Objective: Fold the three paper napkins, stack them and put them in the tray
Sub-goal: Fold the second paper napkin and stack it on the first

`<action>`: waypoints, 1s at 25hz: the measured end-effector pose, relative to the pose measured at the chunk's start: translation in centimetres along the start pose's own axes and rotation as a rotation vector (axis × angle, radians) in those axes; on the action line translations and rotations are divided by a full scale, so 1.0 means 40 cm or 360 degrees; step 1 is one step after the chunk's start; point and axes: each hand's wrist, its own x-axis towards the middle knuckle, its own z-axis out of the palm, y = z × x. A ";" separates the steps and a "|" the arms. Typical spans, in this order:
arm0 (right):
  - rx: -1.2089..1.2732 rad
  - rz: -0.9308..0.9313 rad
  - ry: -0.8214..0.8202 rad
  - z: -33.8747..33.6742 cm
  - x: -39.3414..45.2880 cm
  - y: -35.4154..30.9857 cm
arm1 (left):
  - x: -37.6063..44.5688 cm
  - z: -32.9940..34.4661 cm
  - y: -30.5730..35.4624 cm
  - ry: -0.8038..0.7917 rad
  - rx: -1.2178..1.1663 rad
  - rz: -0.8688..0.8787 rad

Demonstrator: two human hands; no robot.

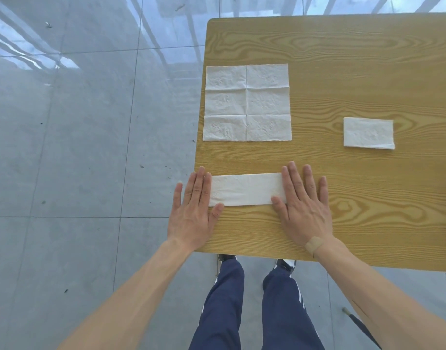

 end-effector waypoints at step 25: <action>0.0013 0.0351 0.0046 -0.020 -0.083 0.162 | 0.160 -0.197 0.032 -0.0494 -0.0188 -0.0193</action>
